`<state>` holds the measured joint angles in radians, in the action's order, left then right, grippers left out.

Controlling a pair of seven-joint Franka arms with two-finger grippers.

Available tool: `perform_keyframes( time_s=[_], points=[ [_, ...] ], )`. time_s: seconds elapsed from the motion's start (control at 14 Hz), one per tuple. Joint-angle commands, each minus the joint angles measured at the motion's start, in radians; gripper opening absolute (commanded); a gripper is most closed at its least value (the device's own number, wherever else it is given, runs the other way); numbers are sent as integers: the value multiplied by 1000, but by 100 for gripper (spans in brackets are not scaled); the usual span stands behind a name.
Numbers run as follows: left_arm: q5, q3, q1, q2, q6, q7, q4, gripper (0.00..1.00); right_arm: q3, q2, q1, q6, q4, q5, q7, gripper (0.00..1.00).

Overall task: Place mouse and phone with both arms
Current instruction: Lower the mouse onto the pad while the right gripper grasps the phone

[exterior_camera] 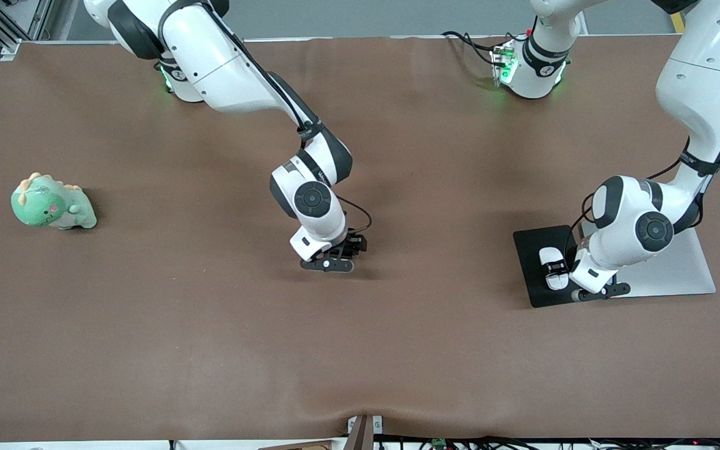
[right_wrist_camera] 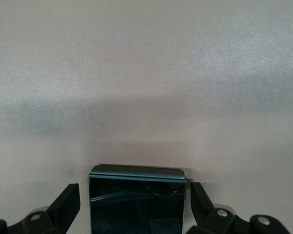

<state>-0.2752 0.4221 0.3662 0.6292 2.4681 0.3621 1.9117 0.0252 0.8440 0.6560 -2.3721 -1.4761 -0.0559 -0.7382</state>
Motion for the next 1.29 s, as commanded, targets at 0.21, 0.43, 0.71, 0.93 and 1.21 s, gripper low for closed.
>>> perform_keyframes(
  time_s=[0.21,0.43,0.71,0.93,1.21],
  points=[
    [-48,3,7,7,22,18,6,60,-7,15,13,-3,16,17,-56,25],
    [-53,3,7,7,25,18,3,100,-7,9,5,-3,17,19,-52,0],
    [-53,6,-6,-22,12,20,-3,100,-7,-14,-25,13,13,18,-46,0],
    [-53,17,-7,-89,-55,20,-22,100,-7,-48,-56,75,5,18,-46,0],
    [-53,40,-1,-169,-202,6,-91,100,-1,-164,-162,152,-111,10,109,0]
  ],
)
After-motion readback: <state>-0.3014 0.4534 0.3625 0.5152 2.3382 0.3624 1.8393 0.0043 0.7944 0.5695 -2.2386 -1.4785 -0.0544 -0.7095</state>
